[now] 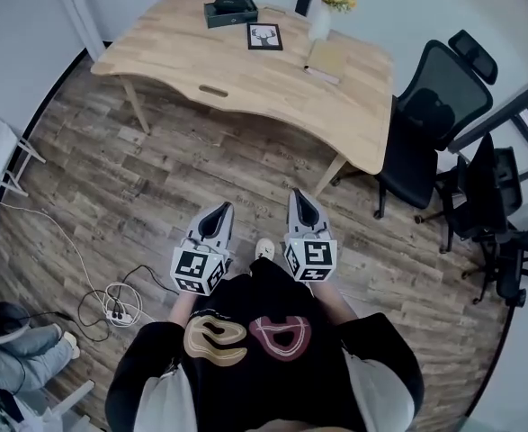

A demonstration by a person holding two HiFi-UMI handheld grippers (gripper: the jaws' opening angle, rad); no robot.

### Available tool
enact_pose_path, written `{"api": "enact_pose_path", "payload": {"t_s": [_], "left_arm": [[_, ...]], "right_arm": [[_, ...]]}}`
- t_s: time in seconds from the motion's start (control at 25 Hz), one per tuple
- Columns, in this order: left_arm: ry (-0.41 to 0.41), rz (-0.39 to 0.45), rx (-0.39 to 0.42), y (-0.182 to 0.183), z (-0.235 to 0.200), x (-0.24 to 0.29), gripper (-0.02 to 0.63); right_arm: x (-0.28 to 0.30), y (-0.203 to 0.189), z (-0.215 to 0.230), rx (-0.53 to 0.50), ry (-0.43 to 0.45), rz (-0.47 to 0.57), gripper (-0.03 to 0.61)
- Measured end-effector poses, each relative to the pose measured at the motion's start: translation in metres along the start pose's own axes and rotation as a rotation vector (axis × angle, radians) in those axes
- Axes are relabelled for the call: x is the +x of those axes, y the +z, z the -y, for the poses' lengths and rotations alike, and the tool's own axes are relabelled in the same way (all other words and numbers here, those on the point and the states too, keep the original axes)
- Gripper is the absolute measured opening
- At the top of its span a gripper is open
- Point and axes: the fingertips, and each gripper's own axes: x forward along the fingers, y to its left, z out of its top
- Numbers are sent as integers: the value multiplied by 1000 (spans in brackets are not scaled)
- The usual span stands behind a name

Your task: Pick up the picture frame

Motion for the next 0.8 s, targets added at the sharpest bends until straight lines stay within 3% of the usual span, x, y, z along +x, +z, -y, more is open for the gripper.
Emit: {"api": "enact_pose_path", "payload": {"t_s": [0.2, 0.52, 0.8], "left_arm": [[44, 21, -44, 18, -1, 56, 21], [59, 58, -43, 39, 13, 142, 21], [51, -5, -47, 26, 19, 168, 20]], "right_arm": [[34, 7, 46, 38, 27, 5, 9], [72, 6, 104, 54, 84, -3, 9], [89, 3, 124, 88, 84, -9, 9]]}}
